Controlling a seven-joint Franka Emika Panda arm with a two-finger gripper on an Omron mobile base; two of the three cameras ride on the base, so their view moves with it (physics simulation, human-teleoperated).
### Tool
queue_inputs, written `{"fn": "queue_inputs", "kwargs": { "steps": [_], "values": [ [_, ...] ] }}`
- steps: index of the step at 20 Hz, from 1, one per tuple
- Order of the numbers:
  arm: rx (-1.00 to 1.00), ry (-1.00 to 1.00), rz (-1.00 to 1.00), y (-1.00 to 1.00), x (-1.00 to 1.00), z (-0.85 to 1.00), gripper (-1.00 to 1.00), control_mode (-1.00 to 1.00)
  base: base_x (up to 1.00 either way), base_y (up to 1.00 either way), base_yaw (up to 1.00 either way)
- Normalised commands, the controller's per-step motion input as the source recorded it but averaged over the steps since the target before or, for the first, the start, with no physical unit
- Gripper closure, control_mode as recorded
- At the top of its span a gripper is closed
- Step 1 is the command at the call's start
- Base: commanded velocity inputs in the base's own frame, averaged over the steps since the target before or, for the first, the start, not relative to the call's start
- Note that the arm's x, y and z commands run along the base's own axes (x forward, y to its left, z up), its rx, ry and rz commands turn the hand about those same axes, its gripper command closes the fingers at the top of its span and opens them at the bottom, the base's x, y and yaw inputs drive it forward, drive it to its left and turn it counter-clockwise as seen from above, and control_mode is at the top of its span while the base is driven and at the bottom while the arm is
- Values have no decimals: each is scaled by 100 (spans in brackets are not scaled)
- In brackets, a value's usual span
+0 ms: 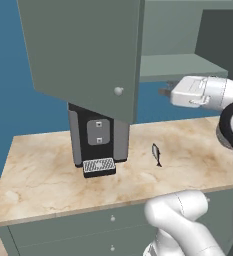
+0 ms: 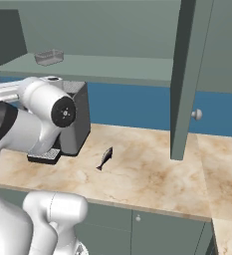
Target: Retrieve the tupperware from the cabinet, then place the raw meat into the tupperware to avoid contamination.
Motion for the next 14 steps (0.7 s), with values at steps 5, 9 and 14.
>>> {"fn": "queue_inputs", "kwargs": {
  "steps": [5,9,14],
  "values": [
    [2,0,2,18,12,0,-100,-100,0,0,0],
    [5,2,3,20,12,0,-100,-100,0,0,0],
    [5,8,7,31,9,-1,-100,-100,0,0,0]
  ]
}}
